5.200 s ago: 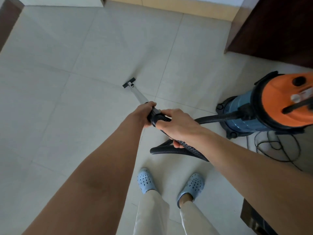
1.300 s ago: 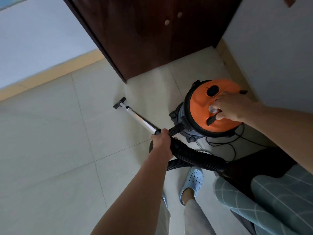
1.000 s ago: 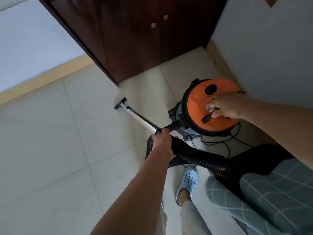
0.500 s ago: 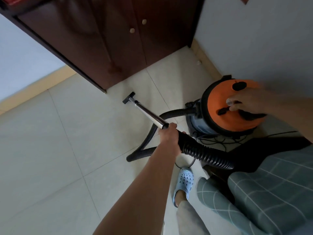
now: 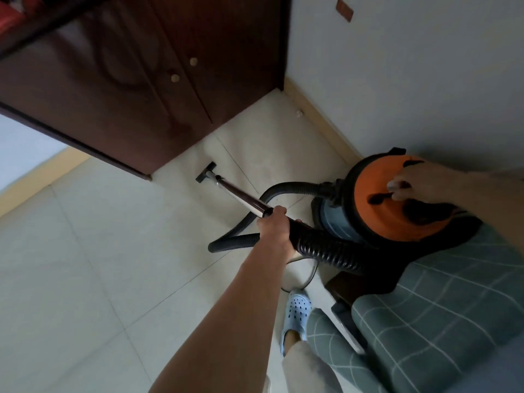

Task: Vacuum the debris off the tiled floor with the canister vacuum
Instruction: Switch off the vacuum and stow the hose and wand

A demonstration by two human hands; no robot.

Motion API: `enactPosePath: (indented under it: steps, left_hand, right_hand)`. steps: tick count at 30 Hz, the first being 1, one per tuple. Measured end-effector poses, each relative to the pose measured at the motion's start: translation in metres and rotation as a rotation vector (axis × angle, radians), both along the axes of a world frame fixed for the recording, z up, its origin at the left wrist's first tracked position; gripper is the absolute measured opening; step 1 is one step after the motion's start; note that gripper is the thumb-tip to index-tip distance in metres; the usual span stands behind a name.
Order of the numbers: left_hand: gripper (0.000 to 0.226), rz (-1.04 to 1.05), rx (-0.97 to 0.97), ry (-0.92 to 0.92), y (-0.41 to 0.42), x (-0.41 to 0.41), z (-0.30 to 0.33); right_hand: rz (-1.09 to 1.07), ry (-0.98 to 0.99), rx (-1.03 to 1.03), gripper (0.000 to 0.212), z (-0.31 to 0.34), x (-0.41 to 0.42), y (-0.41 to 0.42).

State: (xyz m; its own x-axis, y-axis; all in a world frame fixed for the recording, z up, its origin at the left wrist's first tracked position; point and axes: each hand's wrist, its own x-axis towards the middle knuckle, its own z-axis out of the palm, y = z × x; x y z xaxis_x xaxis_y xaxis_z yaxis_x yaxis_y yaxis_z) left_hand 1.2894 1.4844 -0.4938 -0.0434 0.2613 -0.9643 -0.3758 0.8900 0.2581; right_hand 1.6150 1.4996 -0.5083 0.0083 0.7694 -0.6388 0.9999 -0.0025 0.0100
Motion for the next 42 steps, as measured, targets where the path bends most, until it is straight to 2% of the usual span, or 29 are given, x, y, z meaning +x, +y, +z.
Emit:
enactPosePath:
  steps: [3,6,9,11,14,16,18,22,25,31,37,42]
  left_hand:
    - [0.021,-0.065,0.032,0.021,0.006,0.021,0.009]
    - [0.03,-0.127,0.037,0.035,0.017,0.038,0.011]
    - [0.042,-0.179,0.036,0.006,0.027,0.057,0.02]
    - [0.04,-0.204,0.036,-0.01,0.037,0.07,0.025]
    - [0.035,-0.277,0.075,-0.068,0.056,0.09,0.036]
    - [0.034,-0.335,0.11,-0.104,0.072,0.104,0.047]
    - [0.029,-0.355,0.099,-0.127,0.085,0.115,0.055]
    - [0.035,-0.393,0.089,-0.178,0.103,0.139,0.072]
    - [0.038,-0.419,0.093,-0.29,0.111,0.163,0.085]
    - [0.047,-0.552,0.055,-0.407,0.109,0.214,0.107]
    - [0.03,-0.656,0.002,-0.521,0.096,0.256,0.123]
    - [0.028,-0.687,-0.019,-0.573,0.079,0.289,0.13]
  right_hand:
    - [0.014,0.033,-0.08,0.018,0.031,-0.017,0.008]
    - [-0.02,0.114,-0.076,0.026,0.071,-0.035,0.019]
    - [-0.141,0.233,-0.142,0.038,0.111,-0.058,0.024]
    - [-0.31,0.392,-0.219,0.052,0.131,-0.08,0.029]
    - [-0.386,0.43,-0.348,0.065,0.154,-0.098,0.037]
    - [-0.421,0.456,-0.403,0.062,0.168,-0.099,0.042]
    - [-0.48,0.491,-0.38,0.048,0.178,-0.096,0.048]
    - [-0.453,0.402,-0.229,0.037,0.195,-0.08,0.057]
    - [-0.463,0.341,-0.183,0.031,0.215,-0.057,0.062]
    - [-0.523,0.233,-0.106,0.03,0.24,0.002,0.056]
    - [-0.587,0.14,-0.05,0.025,0.26,0.041,0.031]
    - [-0.684,0.105,-0.041,0.024,0.263,0.07,0.009]
